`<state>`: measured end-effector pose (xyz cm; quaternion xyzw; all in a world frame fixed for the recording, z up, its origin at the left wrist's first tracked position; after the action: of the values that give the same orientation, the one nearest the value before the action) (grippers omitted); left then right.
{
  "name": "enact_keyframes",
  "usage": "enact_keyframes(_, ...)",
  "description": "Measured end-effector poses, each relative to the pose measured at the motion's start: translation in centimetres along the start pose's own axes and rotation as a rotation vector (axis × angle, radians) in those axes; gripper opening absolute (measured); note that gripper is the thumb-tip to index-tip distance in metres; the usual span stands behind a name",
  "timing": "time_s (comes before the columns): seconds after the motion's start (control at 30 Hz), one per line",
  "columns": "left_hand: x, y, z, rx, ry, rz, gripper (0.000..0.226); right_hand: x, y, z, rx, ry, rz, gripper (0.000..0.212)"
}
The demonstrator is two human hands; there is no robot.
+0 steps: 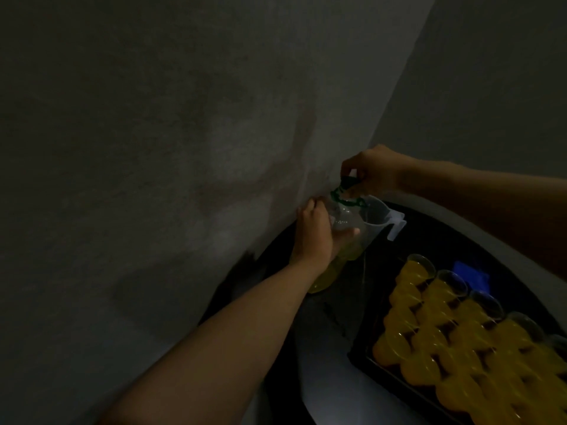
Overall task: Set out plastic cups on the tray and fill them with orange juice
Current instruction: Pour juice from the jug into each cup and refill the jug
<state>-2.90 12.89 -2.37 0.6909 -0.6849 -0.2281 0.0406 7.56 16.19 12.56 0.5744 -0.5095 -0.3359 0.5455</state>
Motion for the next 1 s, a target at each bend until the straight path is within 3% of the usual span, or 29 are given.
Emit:
enact_keyframes(0.57, 0.4, 0.4, -0.2, 0.017, -0.006, 0.002, 0.078, -0.4, 0.7, -0.1, 0.035, 0.198, 0.029, 0.039)
enact_keyframes(0.83, 0.3, 0.4, -0.1, 0.011, -0.001, -0.002, 0.081, -0.6, 1.1, -0.3, -0.099, 0.126, 0.064, 0.031)
enact_keyframes(1.0, 0.3, 0.5, -0.1, 0.004, 0.015, 0.010, 0.085, -0.6, 1.2, -0.1, -0.065, 0.086, 0.052, 0.040)
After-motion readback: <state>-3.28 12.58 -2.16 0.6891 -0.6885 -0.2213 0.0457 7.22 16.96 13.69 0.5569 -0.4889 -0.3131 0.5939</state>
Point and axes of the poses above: each hand's wrist, its own x-axis away from the middle knuckle, its own y-axis out of the back of the hand, z = x × y, the point moved 2 cm from there along -x, towards the middle knuckle, and after that the axes turned 4 degrees about x, right-handed, at the moved point
